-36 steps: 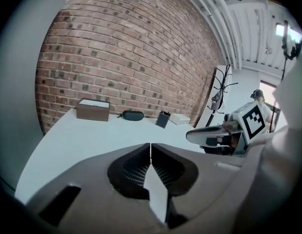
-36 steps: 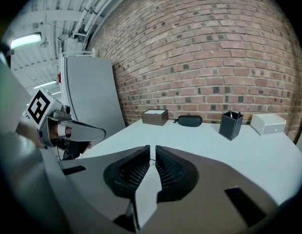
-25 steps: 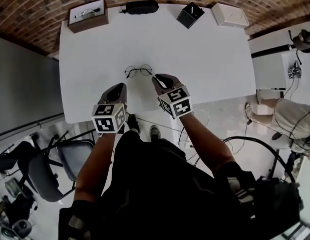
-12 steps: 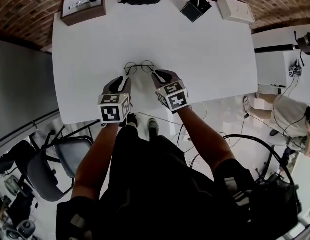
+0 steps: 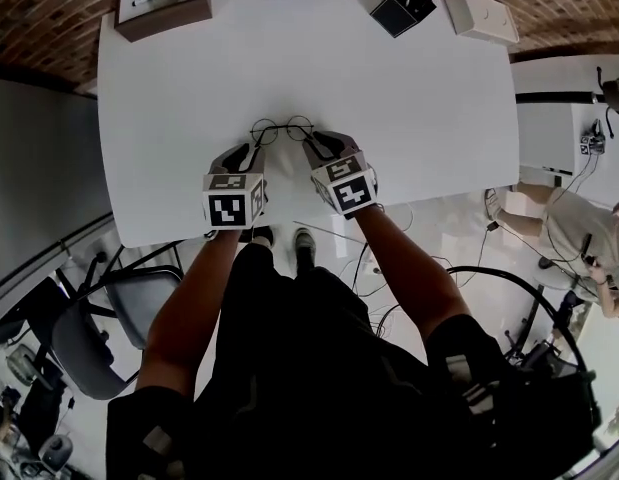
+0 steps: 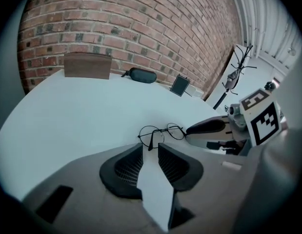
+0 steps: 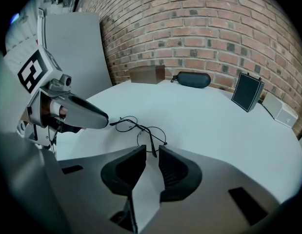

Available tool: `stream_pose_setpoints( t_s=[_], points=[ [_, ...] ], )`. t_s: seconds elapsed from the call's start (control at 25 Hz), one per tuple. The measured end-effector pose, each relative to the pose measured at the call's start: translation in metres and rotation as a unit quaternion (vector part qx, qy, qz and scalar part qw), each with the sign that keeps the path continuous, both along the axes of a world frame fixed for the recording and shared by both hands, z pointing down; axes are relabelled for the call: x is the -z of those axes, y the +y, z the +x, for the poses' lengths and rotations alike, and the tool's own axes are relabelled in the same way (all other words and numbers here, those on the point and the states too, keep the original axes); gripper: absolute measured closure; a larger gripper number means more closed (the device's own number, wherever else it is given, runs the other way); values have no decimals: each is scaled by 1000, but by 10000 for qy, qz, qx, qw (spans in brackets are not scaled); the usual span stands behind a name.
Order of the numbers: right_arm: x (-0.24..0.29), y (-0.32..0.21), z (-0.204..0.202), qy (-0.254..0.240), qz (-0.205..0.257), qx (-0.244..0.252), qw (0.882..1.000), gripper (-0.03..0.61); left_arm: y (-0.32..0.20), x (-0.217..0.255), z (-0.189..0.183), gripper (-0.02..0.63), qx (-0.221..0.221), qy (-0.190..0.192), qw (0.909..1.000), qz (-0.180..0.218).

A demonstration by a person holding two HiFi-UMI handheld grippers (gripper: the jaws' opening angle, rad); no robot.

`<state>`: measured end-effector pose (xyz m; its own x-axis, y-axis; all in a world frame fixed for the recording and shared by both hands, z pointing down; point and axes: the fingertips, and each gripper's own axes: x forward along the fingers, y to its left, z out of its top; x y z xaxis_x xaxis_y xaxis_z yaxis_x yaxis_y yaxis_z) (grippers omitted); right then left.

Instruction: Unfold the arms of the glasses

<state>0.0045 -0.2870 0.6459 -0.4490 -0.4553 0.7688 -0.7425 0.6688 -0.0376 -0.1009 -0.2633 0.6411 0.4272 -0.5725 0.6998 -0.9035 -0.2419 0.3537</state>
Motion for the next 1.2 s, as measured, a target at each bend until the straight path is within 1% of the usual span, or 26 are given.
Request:
stream_pose_setpoints(
  t_s=[0.2,0.32,0.44,0.72,1.0,1.2],
  points=[
    [-5,-2,-3,79,-23,-40,10000,520,-1,-7,1,514,-97,8,9999,-69],
    [-5,-1,-2,122,-8,-46,9999,520,0,-10,6,514,-236,35,9996,-137],
    [-6,-2,-3,165,35,-36,9999,520,2,-15,9,528,-333,27,9991,-245],
    [-6,0,-5,167,124,-29,9998,525,0,-17,9,540,-327,-32,9992,-226],
    [-5,1,-5,113,103,18,9999,525,-3,-15,7,540,-231,159,9992,-299],
    [-5,0,-6,58,79,43,9999,526,-7,-15,-1,540,-130,127,9995,-265]
  ],
)
